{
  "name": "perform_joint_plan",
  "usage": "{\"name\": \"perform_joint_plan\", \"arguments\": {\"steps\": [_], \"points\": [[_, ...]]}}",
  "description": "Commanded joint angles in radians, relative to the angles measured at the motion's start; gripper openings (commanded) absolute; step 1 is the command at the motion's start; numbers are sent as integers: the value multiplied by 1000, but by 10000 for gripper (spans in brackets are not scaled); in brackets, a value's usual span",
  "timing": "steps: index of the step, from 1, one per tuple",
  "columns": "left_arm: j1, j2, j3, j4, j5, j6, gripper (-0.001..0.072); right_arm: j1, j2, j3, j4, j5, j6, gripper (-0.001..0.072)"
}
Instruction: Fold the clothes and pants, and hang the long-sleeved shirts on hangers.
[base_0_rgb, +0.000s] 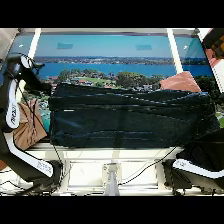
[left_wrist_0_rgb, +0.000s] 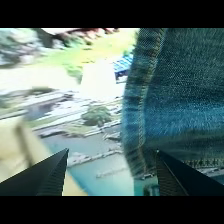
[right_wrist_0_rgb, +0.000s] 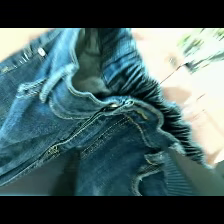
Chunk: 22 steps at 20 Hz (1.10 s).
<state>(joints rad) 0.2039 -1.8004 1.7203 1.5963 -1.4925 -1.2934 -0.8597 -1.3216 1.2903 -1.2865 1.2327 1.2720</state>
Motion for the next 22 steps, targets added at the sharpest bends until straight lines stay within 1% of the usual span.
{"name": "perform_joint_plan", "arguments": {"steps": [1,2,3,4,5,8,10,11,12,14,15,16,19,22], "points": [[30,103,32,-3,10,-11,575,-4,16,120,-98,94,-1,478],[44,144,32,-3,14,-36,462,-14,32,120,-103,91,-1,440],[60,182,32,-3,21,-38,406,-34,48,119,-107,99,-1,434],[79,224,32,-3,37,-39,406,-63,66,113,-107,115,-2,391],[96,260,32,-5,47,-39,406,-98,88,95,-105,118,-1,373],[148,351,31,-58,49,-39,406,-231,188,-78,-95,80,-1,375],[167,386,31,-92,49,-39,406,-309,252,-262,-70,32,-9,379],[169,397,31,-106,48,-39,406,-339,270,-348,-49,16,-18,403],[171,406,31,-119,49,-39,406,-358,280,-415,-26,7,-44,404],[171,415,31,-145,49,-39,406,-374,281,-502,-12,-1,-88,459],[171,416,31,-147,49,-39,406,-375,281,-525,-14,-17,-114,458],[170,416,30,-148,49,-39,406,-375,281,-539,-26,-40,-119,455],[170,414,22,-177,49,-64,406,-375,280,-543,-55,-108,-119,454],[169,412,22,-223,49,-69,406,-375,275,-543,-82,-178,-121,454]]}}
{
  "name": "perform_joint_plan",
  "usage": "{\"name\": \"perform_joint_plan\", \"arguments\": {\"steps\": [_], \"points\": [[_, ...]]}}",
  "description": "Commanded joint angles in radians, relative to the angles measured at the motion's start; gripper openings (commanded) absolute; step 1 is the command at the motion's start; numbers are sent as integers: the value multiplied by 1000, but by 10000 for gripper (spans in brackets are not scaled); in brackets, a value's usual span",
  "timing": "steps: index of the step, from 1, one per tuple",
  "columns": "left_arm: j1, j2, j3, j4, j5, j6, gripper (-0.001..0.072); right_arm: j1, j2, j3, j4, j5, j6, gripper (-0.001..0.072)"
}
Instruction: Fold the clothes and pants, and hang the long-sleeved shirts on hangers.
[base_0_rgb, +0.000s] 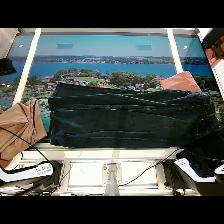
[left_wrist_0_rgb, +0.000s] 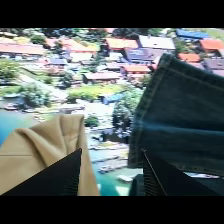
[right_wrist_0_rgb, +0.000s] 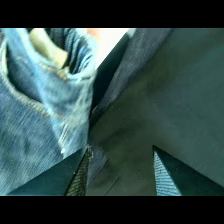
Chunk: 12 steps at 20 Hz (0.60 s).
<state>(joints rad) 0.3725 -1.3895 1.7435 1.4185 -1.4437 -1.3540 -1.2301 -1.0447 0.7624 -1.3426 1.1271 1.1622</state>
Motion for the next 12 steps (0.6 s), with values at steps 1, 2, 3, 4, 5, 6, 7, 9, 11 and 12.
{"name": "perform_joint_plan", "arguments": {"steps": [1,2,3,4,5,6,7,9,11,12], "points": [[1,2,-2,-59,0,-8,406,-4,-11,-16,-22,-78,-15,454],[1,1,-2,-67,0,-8,406,-3,-25,-16,-3,-78,-47,455],[1,2,-2,-67,0,-8,406,-3,-40,-15,31,-75,-86,455],[1,2,-2,-71,0,-19,406,-3,-55,-16,82,-67,-138,455],[1,2,-2,-70,0,-35,406,-3,-64,-15,138,-69,-175,456],[1,2,-2,-71,0,-42,406,-3,-71,-15,204,-74,-213,456],[0,2,-2,-71,0,-56,406,-3,-74,-15,268,-77,-258,456],[0,2,-2,-82,-3,-60,406,-3,-79,-15,362,-85,-331,456],[0,2,-2,-100,-7,-60,406,-3,-85,-15,397,-125,-342,456],[0,1,-2,-106,-7,-60,406,-3,-95,-15,406,-142,-342,458]]}}
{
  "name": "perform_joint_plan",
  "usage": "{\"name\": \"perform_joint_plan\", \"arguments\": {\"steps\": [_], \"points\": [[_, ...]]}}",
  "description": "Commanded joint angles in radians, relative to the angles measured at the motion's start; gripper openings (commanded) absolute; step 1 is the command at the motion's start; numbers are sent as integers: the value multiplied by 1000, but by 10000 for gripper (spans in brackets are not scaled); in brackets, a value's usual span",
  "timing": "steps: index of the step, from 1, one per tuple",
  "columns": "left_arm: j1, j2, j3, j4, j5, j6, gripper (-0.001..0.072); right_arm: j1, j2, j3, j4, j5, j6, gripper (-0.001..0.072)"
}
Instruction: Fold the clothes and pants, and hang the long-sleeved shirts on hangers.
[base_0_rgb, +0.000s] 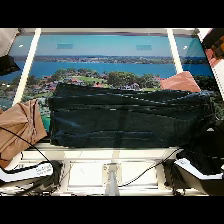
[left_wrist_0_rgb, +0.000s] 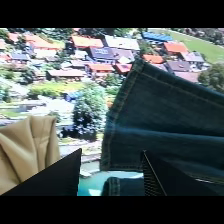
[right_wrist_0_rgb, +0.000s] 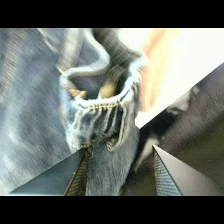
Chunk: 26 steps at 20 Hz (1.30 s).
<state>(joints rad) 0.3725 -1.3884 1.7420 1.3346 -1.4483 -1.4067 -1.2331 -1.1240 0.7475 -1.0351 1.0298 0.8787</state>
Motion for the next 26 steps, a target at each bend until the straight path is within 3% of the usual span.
{"name": "perform_joint_plan", "arguments": {"steps": [1,2,3,15,19,21,26], "points": [[0,0,0,-31,-3,-8,406,0,-29,0,106,-55,-58,480],[-2,0,0,-35,-3,-8,406,0,-43,0,122,-53,-58,532],[-3,0,0,-35,-3,-8,406,0,-56,0,141,-42,-59,537],[-10,0,0,-64,-2,-7,406,0,-61,90,64,224,-159,529],[-10,0,0,-64,-2,-8,406,0,-63,89,-71,109,90,524],[-10,0,0,-64,-2,-8,406,0,-63,81,-69,69,126,487],[-9,0,-72,-25,-14,-7,408,0,-64,26,-39,-76,274,482]]}}
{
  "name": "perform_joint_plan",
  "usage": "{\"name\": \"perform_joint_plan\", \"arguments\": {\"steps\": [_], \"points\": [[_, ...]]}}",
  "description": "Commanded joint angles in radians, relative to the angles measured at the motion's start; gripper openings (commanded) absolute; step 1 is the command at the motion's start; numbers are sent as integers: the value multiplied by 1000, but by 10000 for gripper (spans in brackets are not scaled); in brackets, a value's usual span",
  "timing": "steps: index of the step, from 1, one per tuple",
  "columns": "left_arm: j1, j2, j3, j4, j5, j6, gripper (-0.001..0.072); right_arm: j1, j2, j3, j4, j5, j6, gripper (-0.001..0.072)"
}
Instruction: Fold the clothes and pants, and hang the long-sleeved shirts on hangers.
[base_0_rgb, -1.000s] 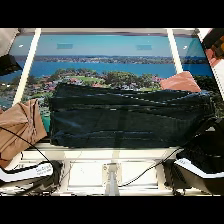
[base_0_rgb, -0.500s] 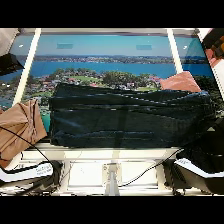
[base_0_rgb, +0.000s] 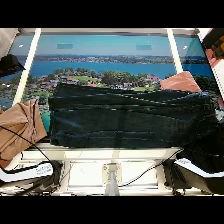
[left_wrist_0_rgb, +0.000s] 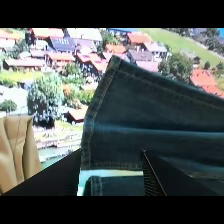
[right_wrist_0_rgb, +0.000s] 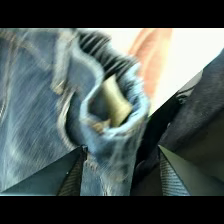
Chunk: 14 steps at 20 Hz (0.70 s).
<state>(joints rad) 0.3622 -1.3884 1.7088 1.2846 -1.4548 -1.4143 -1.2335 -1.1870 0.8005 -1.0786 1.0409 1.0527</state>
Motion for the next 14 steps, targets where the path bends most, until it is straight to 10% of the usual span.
{"name": "perform_joint_plan", "arguments": {"steps": [1,4,12,14], "points": [[1,1,-76,23,-11,0,410,0,-1,-42,8,-96,98,448],[10,18,-230,23,-41,0,411,0,0,-69,8,-120,89,33],[148,360,-745,-45,74,-16,412,0,2,-69,69,-144,52,36],[150,438,-875,-48,60,-72,553,0,2,-69,69,-145,52,37]]}}
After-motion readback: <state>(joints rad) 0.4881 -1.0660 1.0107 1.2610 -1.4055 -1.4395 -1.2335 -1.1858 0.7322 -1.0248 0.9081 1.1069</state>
